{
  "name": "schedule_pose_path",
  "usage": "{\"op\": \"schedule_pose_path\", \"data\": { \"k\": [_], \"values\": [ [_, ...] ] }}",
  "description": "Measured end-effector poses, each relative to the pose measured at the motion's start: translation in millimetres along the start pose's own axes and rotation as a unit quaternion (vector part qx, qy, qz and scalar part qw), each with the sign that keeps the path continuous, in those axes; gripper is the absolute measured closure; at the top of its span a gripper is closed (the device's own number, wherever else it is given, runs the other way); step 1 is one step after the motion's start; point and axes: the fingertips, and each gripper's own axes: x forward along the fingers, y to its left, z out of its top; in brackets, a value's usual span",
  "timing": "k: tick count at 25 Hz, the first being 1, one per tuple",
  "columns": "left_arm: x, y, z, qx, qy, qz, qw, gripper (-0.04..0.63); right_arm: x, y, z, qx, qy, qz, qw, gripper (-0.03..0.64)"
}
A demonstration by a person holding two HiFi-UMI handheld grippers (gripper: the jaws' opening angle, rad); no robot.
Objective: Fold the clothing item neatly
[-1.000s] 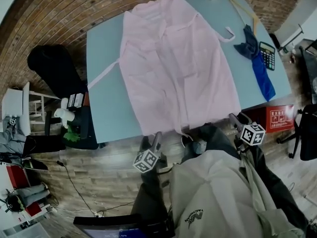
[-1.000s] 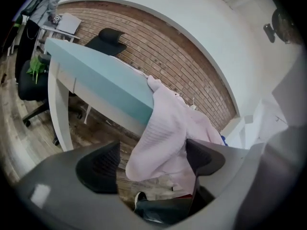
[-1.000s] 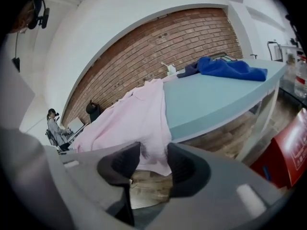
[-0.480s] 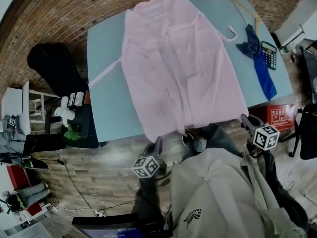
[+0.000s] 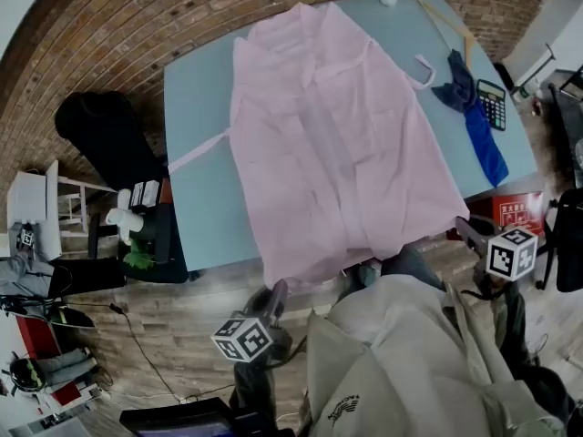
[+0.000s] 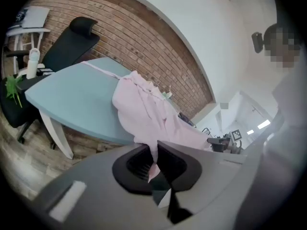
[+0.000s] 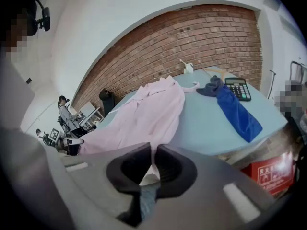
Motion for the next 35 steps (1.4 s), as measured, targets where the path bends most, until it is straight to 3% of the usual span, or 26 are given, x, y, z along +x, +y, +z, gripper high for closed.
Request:
{"op": "schedule_pose_path", "data": {
  "k": [5,9,12,16,19,24,25,26,27,30,35],
  "values": [
    [-7.0,-29.5,89.0,-0.060,-0.039,-0.065,0.9954,0.577,-2.4,24.4,88.8,-0.061,-0.025,0.033,0.997,0.597],
    [15.4,-44.5,169.6,-0.058,-0.070,-0.132,0.9871,0.577,13.0,38.4,168.6,-0.116,-0.055,0.052,0.990,0.597],
    [44.2,-29.4,228.0,-0.079,-0.097,-0.138,0.9826,0.577,39.9,31.2,215.0,-0.133,-0.065,0.056,0.987,0.597],
    [92.5,2.1,287.7,-0.122,-0.114,-0.106,0.9804,0.577,88.5,0.3,266.3,-0.123,-0.064,0.059,0.989,0.597],
    [127.6,28.1,315.8,-0.133,-0.113,-0.074,0.9820,0.577,126.0,-28.7,297.5,-0.137,-0.049,0.033,0.989,0.597],
    [166.8,96.3,317.4,-0.124,-0.106,0.039,0.9859,0.563,191.5,-76.7,318.1,-0.154,-0.028,-0.006,0.988,0.592],
    [172.3,107.4,306.8,-0.111,-0.089,0.067,0.9875,0.483,202.7,-89.2,312.1,-0.157,-0.016,-0.026,0.987,0.578],
    [175.7,116.7,293.4,-0.094,-0.068,0.096,0.9885,0.307,211.0,-101.0,304.1,-0.158,-0.007,-0.045,0.986,0.560],
    [176.1,124.9,279.9,-0.076,-0.049,0.127,0.9877,0.224,216.2,-111.5,296.0,-0.153,-0.004,-0.060,0.986,0.522],
    [163.5,143.0,249.0,-0.067,-0.044,0.193,0.9779,0.171,214.8,-139.8,275.0,-0.106,-0.014,-0.079,0.991,0.491],
    [145.3,148.8,185.4,-0.087,-0.030,0.218,0.9716,0.155,174.4,-157.0,221.3,0.029,-0.032,-0.068,0.997,0.480]
  ]
}}
